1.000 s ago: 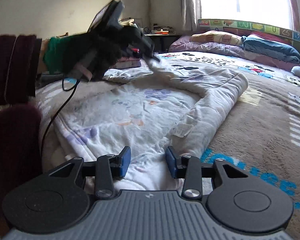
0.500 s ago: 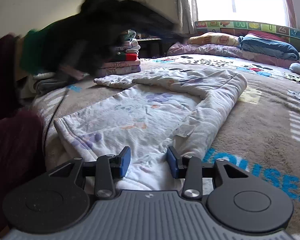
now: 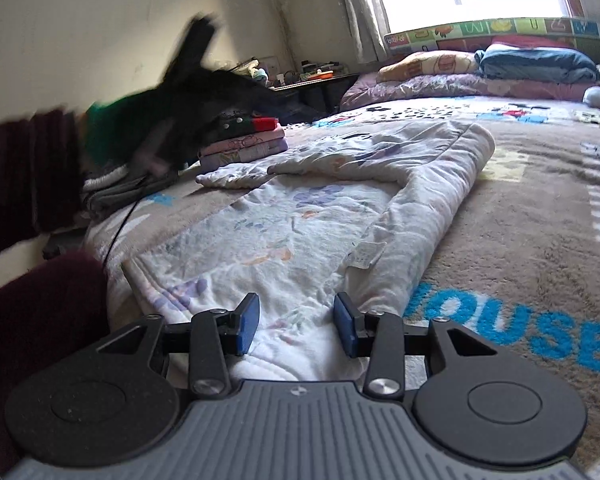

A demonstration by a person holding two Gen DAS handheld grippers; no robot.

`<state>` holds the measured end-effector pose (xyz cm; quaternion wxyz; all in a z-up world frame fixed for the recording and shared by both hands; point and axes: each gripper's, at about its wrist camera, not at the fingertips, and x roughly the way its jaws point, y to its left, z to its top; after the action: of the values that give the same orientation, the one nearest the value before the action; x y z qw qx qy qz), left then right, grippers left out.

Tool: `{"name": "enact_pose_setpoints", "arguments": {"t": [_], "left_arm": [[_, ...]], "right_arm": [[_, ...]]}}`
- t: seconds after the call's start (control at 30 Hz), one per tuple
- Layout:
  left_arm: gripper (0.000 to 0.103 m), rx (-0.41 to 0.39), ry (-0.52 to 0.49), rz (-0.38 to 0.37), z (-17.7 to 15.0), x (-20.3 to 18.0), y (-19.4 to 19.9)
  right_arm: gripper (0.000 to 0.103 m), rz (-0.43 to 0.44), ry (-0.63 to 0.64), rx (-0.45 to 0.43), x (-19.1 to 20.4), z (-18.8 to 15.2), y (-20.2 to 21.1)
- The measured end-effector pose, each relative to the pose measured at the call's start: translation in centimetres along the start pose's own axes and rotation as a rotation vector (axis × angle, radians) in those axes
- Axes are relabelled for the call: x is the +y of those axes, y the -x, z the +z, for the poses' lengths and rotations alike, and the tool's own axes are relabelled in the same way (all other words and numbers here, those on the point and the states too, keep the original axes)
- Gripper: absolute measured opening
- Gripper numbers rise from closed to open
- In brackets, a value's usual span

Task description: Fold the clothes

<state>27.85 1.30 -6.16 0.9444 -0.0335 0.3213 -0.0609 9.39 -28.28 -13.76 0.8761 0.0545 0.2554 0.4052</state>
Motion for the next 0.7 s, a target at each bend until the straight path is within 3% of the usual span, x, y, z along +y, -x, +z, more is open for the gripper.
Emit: {"name": "enact_pose_setpoints", "arguments": {"t": [0.13,0.3,0.37,0.47,0.57,0.7], "left_arm": [[0.038,0.018,0.178,-0.025,-1.9,4.0,1.4],[0.039,0.045,0.407,-0.068,-2.7,5.1,-1.1],[0.013,0.026,0.399,-0.046,-2.7,4.4,-0.5],[0.008,-0.057,0.346,-0.026,-1.8,2.3,2.7],[0.007,-0.072,0.433,-0.037,-2.2,1.7,6.1],[0.007,0.02,0.459,0.018,-4.7,0.9,5.8]], "right_arm": [[0.042,0.007,-0.012,0.005,-0.1,0.2,-0.2],[0.042,-0.008,-0.006,0.003,0.2,0.0,-0.2],[0.042,-0.013,-0.006,-0.001,0.2,-0.1,-0.1],[0.042,-0.02,-0.004,-0.004,0.3,-0.1,-0.1],[0.042,-0.017,-0.008,-0.008,0.1,0.0,0.0],[0.042,-0.014,-0.013,-0.013,-0.1,0.1,0.1]]}}
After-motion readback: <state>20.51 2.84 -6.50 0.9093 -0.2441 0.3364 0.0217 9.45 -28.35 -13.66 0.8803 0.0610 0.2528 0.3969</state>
